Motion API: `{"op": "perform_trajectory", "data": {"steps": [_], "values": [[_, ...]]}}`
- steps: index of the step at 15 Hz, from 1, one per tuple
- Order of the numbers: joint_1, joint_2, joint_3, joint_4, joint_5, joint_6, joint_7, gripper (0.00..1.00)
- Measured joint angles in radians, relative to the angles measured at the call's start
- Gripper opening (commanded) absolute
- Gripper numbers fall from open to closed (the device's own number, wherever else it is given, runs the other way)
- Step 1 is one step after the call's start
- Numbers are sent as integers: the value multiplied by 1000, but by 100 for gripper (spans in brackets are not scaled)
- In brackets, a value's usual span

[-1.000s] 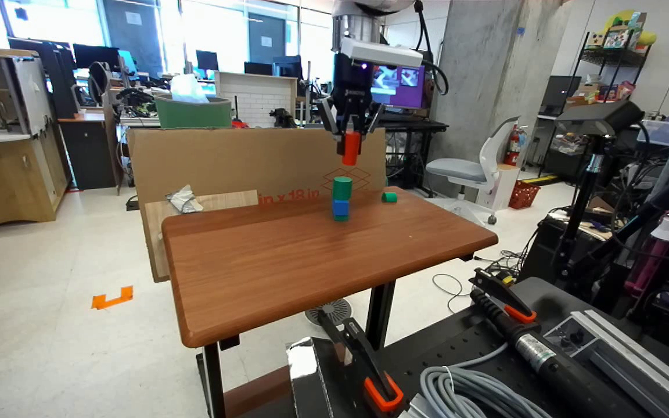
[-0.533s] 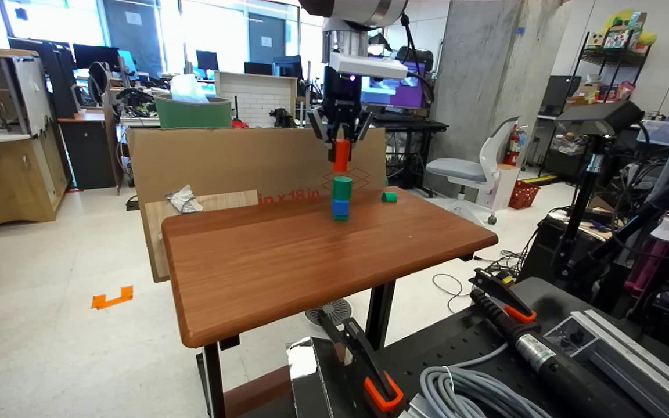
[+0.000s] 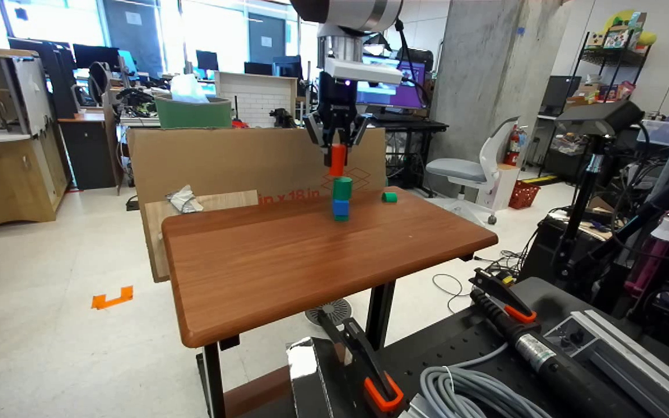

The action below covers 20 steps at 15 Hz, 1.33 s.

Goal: Stack the orange object on top of the blue block

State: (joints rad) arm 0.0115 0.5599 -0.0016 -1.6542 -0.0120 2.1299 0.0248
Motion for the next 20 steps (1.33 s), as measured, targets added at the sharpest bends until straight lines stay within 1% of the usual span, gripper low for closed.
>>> {"op": "perform_trajectory", "data": {"steps": [10, 17, 18, 19, 20], "values": [[-5, 2, -6, 8, 0, -53, 1, 8], [-5, 6, -10, 10, 0, -59, 1, 8], [-5, 8, -11, 11, 0, -59, 1, 12], [-5, 11, -11, 13, 0, -59, 1, 58], [-5, 14, -11, 17, 0, -59, 1, 60]]}}
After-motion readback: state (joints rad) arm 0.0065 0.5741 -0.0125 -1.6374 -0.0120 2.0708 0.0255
